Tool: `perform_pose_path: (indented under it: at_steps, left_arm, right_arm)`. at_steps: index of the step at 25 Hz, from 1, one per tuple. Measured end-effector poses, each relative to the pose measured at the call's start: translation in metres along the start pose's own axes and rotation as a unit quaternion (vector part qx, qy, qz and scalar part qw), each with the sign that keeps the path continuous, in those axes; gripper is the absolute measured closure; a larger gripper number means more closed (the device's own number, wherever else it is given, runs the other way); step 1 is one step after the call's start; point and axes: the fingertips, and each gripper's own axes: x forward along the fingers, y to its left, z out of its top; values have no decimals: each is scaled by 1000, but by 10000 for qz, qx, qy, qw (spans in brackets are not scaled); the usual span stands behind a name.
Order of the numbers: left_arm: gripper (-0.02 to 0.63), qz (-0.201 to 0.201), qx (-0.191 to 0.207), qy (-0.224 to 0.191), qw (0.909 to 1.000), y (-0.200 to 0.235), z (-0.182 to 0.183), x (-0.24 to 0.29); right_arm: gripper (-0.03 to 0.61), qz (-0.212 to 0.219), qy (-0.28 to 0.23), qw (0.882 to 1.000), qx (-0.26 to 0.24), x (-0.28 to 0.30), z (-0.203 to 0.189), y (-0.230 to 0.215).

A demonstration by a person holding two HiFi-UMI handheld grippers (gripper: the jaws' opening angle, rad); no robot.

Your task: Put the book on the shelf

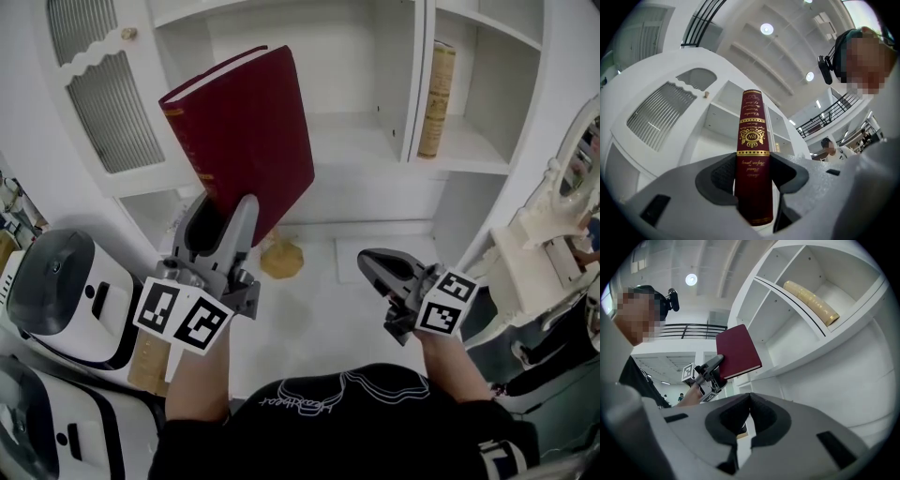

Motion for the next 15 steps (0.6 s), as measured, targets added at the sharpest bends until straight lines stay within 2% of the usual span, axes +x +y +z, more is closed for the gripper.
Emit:
perform_pose_path:
  at_steps: [8,15]
  left_arm:
    - [408,305,373,-67,9988,25,8,24]
    - [408,692,585,46,9959,51,-1,39]
  right_arm:
    - [575,48,38,10000,59,9,-2,-13]
    - [575,8,51,9999,134,9,-5,-27]
